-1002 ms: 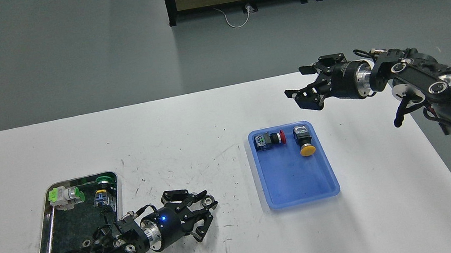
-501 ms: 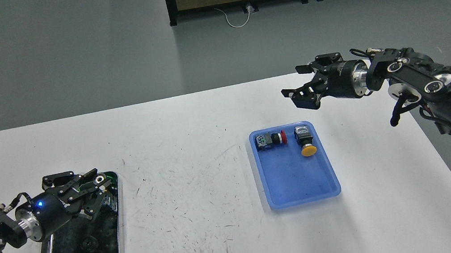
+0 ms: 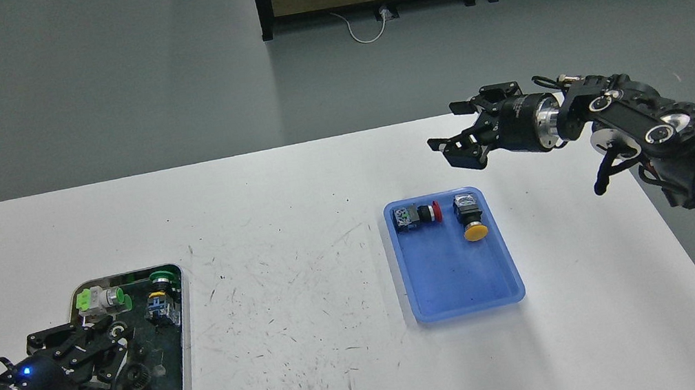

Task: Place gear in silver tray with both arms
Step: 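Carry the second gear with the left gripper into the silver tray and release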

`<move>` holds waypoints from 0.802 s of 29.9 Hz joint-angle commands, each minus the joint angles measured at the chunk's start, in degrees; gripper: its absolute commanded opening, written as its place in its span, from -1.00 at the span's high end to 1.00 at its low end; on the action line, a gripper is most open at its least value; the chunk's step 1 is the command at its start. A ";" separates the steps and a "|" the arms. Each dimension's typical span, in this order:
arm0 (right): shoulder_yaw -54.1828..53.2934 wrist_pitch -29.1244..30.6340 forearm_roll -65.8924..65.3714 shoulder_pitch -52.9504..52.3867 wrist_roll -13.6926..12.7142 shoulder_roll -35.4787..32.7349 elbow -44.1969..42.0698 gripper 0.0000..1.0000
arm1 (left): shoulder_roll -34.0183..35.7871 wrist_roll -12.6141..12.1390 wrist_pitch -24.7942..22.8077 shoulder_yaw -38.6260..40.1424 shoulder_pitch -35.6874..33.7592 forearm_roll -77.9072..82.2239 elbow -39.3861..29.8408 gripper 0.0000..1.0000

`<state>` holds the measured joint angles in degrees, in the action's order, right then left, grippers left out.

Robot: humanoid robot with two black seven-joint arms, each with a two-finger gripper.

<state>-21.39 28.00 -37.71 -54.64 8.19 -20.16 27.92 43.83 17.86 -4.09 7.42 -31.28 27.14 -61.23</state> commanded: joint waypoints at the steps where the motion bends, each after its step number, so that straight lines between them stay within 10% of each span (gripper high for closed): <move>1: -0.06 0.00 0.00 -0.02 -0.01 0.74 -0.59 -0.56 | -0.14 -0.02 0.13 -0.13 0.60 -0.16 1.45 0.35; 24: -0.94 0.00 0.09 -0.46 0.16 1.97 -2.87 -0.79 | -0.59 0.25 0.31 2.85 -0.09 -8.05 3.83 -0.83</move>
<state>-22.00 28.00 -37.80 -54.70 8.18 -17.95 25.66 42.86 18.26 -4.01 8.18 -30.71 22.25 -57.36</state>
